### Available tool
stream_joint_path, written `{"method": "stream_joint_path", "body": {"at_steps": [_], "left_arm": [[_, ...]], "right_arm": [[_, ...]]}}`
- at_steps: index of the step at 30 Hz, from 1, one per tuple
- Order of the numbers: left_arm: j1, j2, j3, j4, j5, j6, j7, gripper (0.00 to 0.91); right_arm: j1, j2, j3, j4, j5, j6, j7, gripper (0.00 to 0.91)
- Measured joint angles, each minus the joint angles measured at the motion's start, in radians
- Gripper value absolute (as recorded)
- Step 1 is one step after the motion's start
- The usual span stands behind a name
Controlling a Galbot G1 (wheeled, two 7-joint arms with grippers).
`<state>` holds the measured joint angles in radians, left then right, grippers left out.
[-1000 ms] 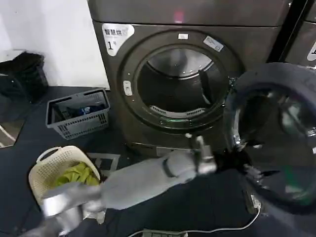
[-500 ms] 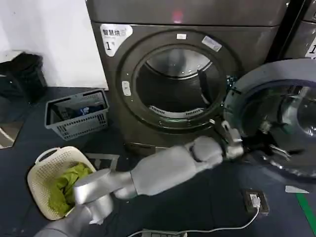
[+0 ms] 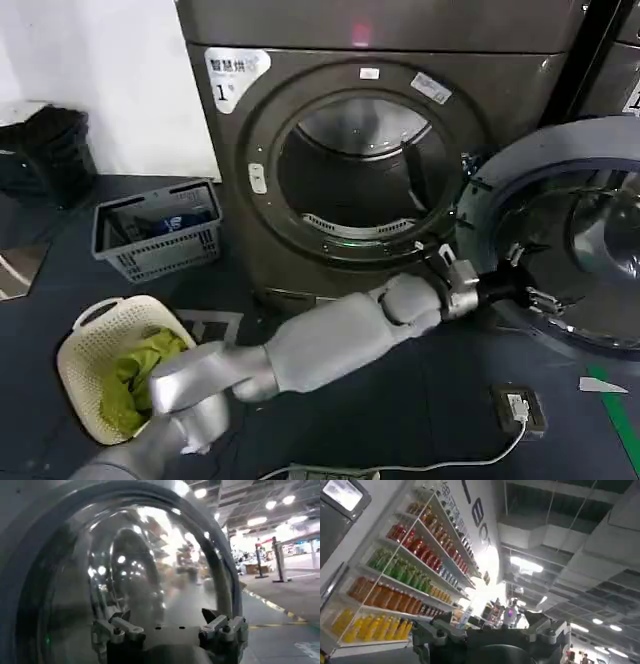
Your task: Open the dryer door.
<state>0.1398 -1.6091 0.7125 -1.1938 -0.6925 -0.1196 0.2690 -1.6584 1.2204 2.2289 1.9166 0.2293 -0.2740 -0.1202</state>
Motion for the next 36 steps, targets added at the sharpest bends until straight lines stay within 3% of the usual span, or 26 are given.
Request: {"method": "stream_joint_path", "body": {"at_steps": [3, 8, 13, 21, 36], "left_arm": [[0.005, 0.0, 0.002, -0.021, -0.036, -0.053, 0.025, 0.907], [0.026, 0.0, 0.013, -0.064, -0.065, -0.237, 0.103, 0.907], [0.047, 0.0, 0.03, -0.147, -0.026, -0.332, 0.083, 0.907], [0.014, 0.228, 0.072, -0.323, 0.06, -0.249, 0.037, 0.907], [-0.039, 0.713, 0.109, -0.61, -0.016, -0.006, 0.058, 0.907]], "right_arm": [[0.0, 0.0, 0.0, -0.001, -0.001, 0.0, 0.0, 0.907], [-0.009, -0.011, 0.018, 0.0, -0.002, 0.001, -0.01, 0.907], [-0.009, -0.016, 0.021, -0.004, -0.002, 0.0, -0.01, 0.907], [-0.014, -0.03, 0.047, 0.01, 0.006, -0.036, -0.016, 0.907], [-0.011, -0.055, 0.099, 0.011, -0.016, -0.058, -0.023, 0.907]]}}
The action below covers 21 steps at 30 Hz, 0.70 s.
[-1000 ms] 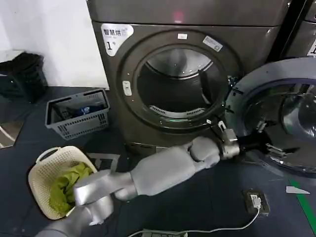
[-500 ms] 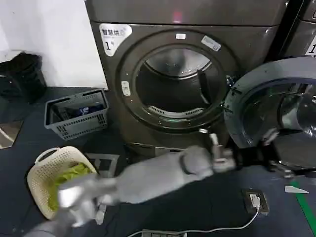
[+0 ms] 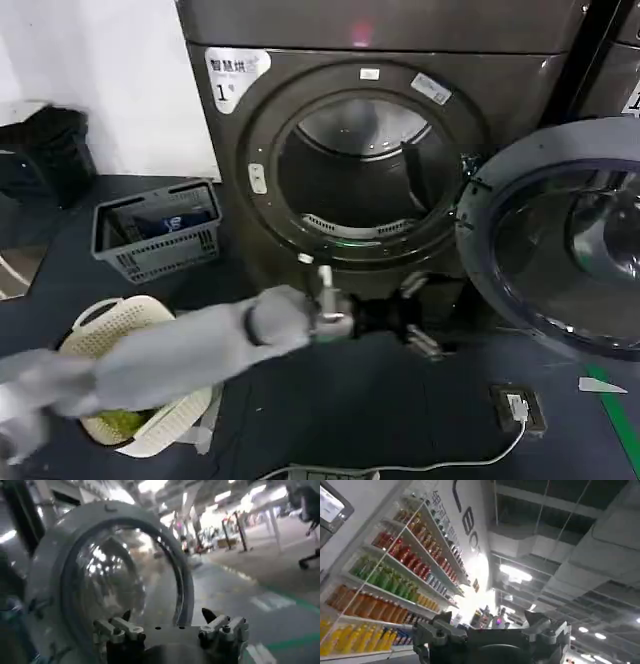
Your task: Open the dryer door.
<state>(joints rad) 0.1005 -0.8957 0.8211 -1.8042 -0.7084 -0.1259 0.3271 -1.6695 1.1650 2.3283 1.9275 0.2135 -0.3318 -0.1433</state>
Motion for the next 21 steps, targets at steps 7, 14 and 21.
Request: {"method": "stream_joint_path", "body": {"at_steps": [7, 14, 21], "left_arm": [[-0.041, 0.212, 0.04, -0.107, 0.004, 0.17, -0.042, 0.907], [-0.134, 0.429, 0.146, -0.185, -0.044, 0.302, -0.067, 0.907], [-0.28, 0.6, 0.299, -0.141, 0.095, 0.297, 0.037, 0.907]], "right_arm": [[-0.006, -0.016, -0.001, -0.022, -0.005, -0.012, 0.001, 0.907], [-0.004, -0.028, -0.008, -0.059, -0.024, -0.008, -0.009, 0.907], [0.0, -0.039, -0.02, -0.073, -0.042, -0.008, -0.019, 0.907]]}}
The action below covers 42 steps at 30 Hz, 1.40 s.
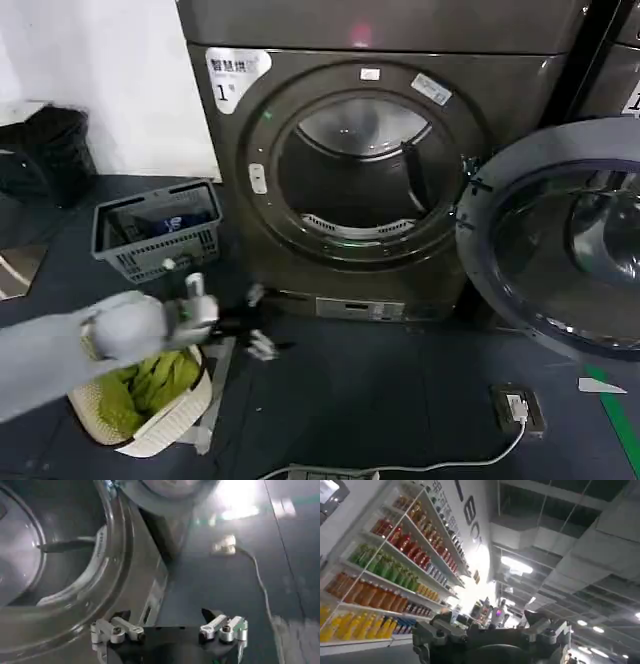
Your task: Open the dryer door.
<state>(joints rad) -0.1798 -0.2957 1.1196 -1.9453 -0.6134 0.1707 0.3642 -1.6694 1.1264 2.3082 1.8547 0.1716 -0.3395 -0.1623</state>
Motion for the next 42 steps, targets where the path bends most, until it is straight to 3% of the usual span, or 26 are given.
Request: {"method": "stream_joint_path", "body": {"at_steps": [9, 19, 25, 30, 42], "left_arm": [[-0.045, 0.111, 0.091, 0.14, 0.257, -0.117, 0.118, 0.907], [0.081, 0.189, -0.047, 0.187, 0.471, -0.134, 0.252, 0.907], [0.1, 0.2, -0.064, 0.22, 0.535, -0.153, 0.26, 0.907], [0.102, 0.195, -0.069, 0.24, 0.593, -0.164, 0.281, 0.907], [0.099, 0.195, -0.074, 0.293, 0.627, -0.17, 0.291, 0.907]], "right_arm": [[-0.003, -0.006, 0.004, -0.018, -0.002, 0.0, 0.006, 0.907], [0.005, 0.003, -0.007, -0.012, 0.0, 0.001, 0.01, 0.907], [-0.001, 0.014, 0.002, -0.015, 0.002, 0.011, 0.009, 0.907], [-0.003, 0.013, 0.014, -0.016, -0.004, -0.016, 0.016, 0.907], [-0.001, 0.012, 0.013, -0.022, -0.008, -0.02, 0.022, 0.907]]}}
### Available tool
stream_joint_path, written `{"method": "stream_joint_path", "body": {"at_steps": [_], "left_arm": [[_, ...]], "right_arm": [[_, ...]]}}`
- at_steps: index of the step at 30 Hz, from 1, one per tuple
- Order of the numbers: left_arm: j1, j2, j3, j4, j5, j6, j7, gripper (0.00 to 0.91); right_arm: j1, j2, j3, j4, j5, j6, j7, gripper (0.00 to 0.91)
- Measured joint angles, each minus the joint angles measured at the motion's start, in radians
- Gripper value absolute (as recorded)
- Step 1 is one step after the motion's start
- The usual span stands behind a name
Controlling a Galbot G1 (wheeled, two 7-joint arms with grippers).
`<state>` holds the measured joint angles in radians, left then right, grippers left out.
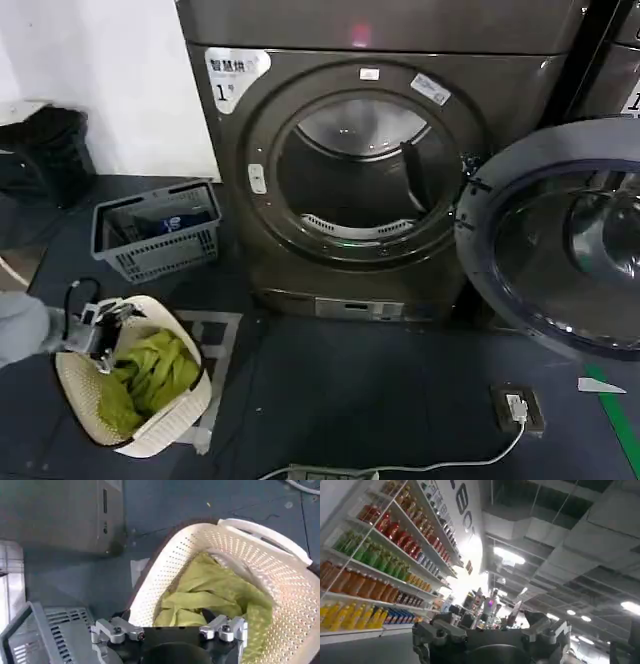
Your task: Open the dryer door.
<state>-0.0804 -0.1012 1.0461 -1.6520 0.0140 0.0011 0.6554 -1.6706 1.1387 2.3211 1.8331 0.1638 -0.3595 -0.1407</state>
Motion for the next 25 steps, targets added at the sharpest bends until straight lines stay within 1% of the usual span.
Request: {"method": "stream_joint_path", "body": {"at_steps": [12, 25], "left_arm": [[-0.003, 0.012, -0.003, 0.017, 0.021, -0.027, -0.001, 0.907], [0.014, 0.029, -0.006, 0.005, 0.052, -0.045, 0.034, 0.907]], "right_arm": [[0.002, -0.003, 0.004, 0.001, -0.008, -0.005, -0.005, 0.907], [-0.001, 0.007, -0.005, 0.004, -0.009, -0.005, -0.007, 0.907]]}}
